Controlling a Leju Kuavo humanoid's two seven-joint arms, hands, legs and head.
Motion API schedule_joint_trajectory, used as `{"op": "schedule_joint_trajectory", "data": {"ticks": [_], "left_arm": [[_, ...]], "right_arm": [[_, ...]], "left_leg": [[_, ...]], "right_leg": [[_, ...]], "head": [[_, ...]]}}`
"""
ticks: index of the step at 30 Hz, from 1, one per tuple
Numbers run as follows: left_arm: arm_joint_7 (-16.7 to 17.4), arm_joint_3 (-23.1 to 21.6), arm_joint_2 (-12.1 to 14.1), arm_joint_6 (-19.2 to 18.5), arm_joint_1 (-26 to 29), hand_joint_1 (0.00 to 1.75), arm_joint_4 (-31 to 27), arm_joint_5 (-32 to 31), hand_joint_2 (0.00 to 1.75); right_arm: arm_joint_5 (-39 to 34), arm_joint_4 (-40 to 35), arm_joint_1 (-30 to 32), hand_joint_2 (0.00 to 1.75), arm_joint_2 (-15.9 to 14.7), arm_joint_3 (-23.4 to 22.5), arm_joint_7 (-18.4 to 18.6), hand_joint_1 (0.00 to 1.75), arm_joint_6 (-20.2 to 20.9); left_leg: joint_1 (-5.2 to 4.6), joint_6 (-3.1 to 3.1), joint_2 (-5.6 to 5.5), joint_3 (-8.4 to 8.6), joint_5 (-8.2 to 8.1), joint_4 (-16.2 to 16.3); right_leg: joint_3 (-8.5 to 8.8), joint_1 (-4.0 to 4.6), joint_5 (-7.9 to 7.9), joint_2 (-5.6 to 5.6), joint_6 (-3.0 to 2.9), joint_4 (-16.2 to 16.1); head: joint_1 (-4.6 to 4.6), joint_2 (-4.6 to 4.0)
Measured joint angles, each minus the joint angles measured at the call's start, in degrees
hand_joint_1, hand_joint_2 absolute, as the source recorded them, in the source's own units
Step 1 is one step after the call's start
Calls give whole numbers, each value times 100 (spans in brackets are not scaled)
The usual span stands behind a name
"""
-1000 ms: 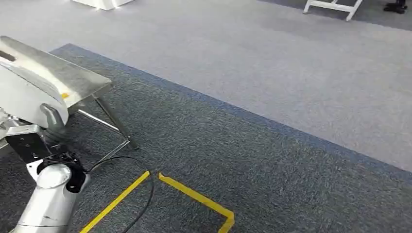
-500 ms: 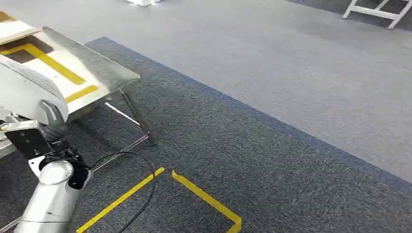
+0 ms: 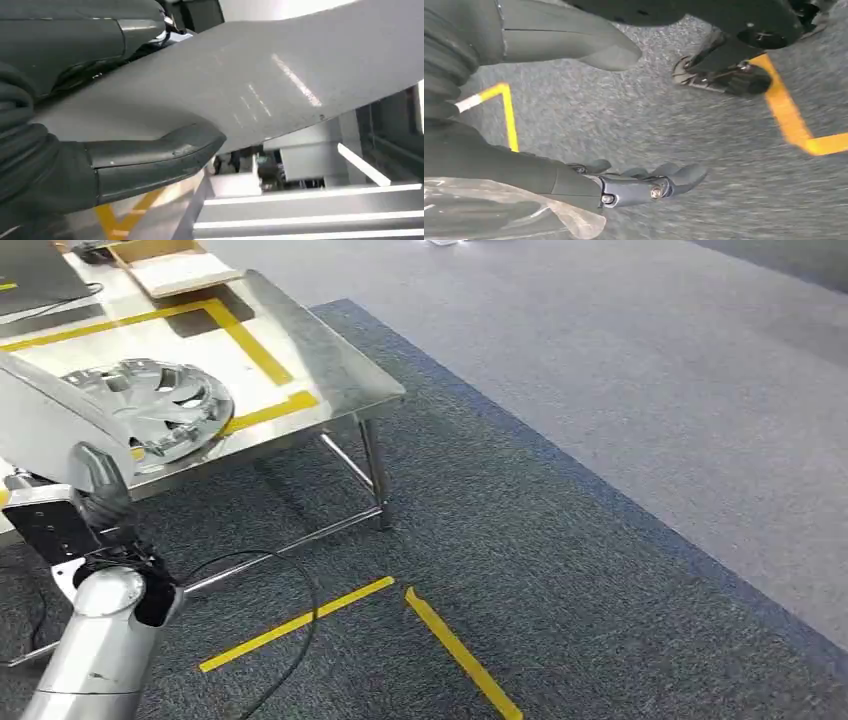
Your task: Take the parts from the cabinet and place them on the table.
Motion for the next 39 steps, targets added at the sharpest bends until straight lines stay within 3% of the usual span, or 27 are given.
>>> {"op": "schedule_joint_trajectory", "data": {"ticks": [2,3,4,5,7,8,9,10,13,14,16,17,19,20,21,23,24,25,28,29,30,31,32,34,36,38,39], "left_arm": [[-11,-2,-24,50,-24,175,2,-20,175],[-17,-4,-30,64,-21,175,9,-37,175],[-24,-4,-33,70,-10,175,28,-50,175],[-28,-4,-33,81,-1,175,42,-59,175],[-28,-4,-33,85,0,175,50,-72,175],[-37,-4,-35,88,-3,175,50,-83,175],[-44,-4,-39,88,-4,175,55,-92,175],[-48,-4,-39,94,-24,175,61,-96,175],[-55,-4,-37,103,-15,175,74,-96,175],[-57,4,-6,120,-17,175,74,-96,175],[-63,2,-4,118,-49,175,74,-103,175],[-63,0,-6,120,-57,175,79,-103,175],[-63,2,-6,120,-45,175,92,-101,175],[-63,2,-2,120,-38,175,101,-96,175],[-63,2,-2,120,-38,175,112,-96,175],[-63,2,-2,120,-44,175,114,-96,175],[-63,2,-2,120,-62,175,114,-96,175],[-63,0,-2,120,-91,175,114,-96,175],[-63,0,0,114,-104,175,127,-96,175],[-63,0,4,114,-103,175,127,-96,175],[-68,0,0,105,-120,175,129,-98,175],[-68,0,4,101,-165,175,134,-94,175],[-68,-4,-13,98,-175,175,138,-96,175],[-68,-24,-22,79,-162,175,155,-96,175],[-66,-22,-17,79,-152,175,177,-96,175],[-65,-22,-17,79,-154,175,177,-96,175],[-66,-24,-20,79,-159,175,177,-96,175]], "right_arm": [[4,0,1,175,2,-2,-2,0,0],[11,2,17,175,0,-2,0,0,13],[17,2,44,175,0,-6,2,0,15],[18,2,48,175,0,-9,4,0,15],[17,0,41,175,0,-20,4,0,15],[22,0,29,175,0,-28,4,0,18],[24,0,25,175,0,-35,4,0,20],[26,0,24,175,2,-37,2,0,26],[35,0,20,175,2,-42,4,0,42],[35,2,17,175,35,-44,4,0,46],[39,-4,20,175,13,-44,-2,0,46],[39,-4,29,175,13,-44,0,0,46],[39,-4,38,175,13,-46,0,0,46],[46,-4,37,175,13,-46,4,0,44],[57,-4,31,175,13,-46,4,0,44],[66,-2,27,175,15,-46,7,0,46],[70,-2,29,175,20,-46,7,0,46],[70,-2,23,175,24,-46,7,0,44],[85,-2,4,175,24,-46,15,0,44],[90,-2,-7,175,24,-46,15,0,44],[105,-4,-19,175,22,-46,13,0,44],[105,-2,-18,175,22,-46,9,0,39],[109,-2,-12,175,22,-46,9,0,39],[120,0,16,175,22,-44,18,0,35],[120,0,27,175,22,-46,18,0,20],[120,0,22,175,22,-46,18,0,2],[120,0,23,175,22,-46,18,0,-2]], "left_leg": [[13,43,-139,-7,-11,1],[12,52,-211,-6,-17,1],[7,65,-327,-2,-26,5],[7,64,-417,4,-26,6],[12,55,-583,21,-31,12],[22,32,-677,40,-47,25],[32,2,-728,30,-58,32],[15,-32,-815,-14,-64,85],[70,-132,-996,-38,-6,30],[63,-152,-1031,-50,-37,58],[24,-230,-471,-226,-301,505],[47,-263,-332,-438,-501,959],[85,-298,-256,-812,-755,1716],[98,-306,-249,-852,-682,1757],[100,-301,-238,-761,-505,1561],[83,-244,-117,-326,1,672],[41,-192,134,-115,125,220],[-66,-150,322,-58,27,127],[-70,-83,111,-76,-28,67],[-25,-46,34,-23,-4,1],[5,-30,-17,14,10,-37],[27,8,-76,12,16,-39],[37,26,-143,7,17,-39],[38,44,-311,9,4,-36],[43,38,-491,21,-1,-31],[64,5,-657,46,-21,-15],[80,-28,-723,49,-42,9]], "right_leg": [[-416,0,-361,298,7,819],[-639,0,-498,335,9,1213],[-905,2,-565,358,15,1604],[-964,2,-434,364,12,1573],[-770,0,85,389,-6,928],[-511,-12,453,512,-27,287],[-402,-39,441,829,-43,54],[-290,-64,400,883,-55,-118],[-263,-3,406,712,-119,-86],[-226,-78,426,622,-158,-133],[-160,-61,389,486,-236,-144],[-137,-50,371,408,-260,-143],[-111,-40,338,258,-270,-142],[-92,-38,320,179,-266,-142],[-68,-36,298,102,-261,-142],[8,-27,249,-33,-242,-143],[40,-20,214,-97,-223,-146],[40,31,180,-162,-168,-131],[100,35,148,-390,-92,-192],[139,26,113,-391,-46,-197],[82,7,41,-31,-22,-111],[-50,0,-118,201,-23,148],[-268,-3,-304,310,-19,570],[-798,-2,-598,365,-1,1484],[-951,-3,-328,368,8,1478],[-636,-32,299,465,13,580],[-460,-61,531,645,18,112]], "head": [[37,0],[43,0],[43,0],[39,0],[44,0],[44,0],[39,0],[30,0],[39,0],[33,0],[-75,0],[-63,0],[-74,0],[-70,0],[-76,0],[-72,0],[-70,0],[-68,0],[-57,0],[-57,0],[-31,0],[-26,0],[0,0],[9,0],[6,0],[7,0],[6,0]]}}
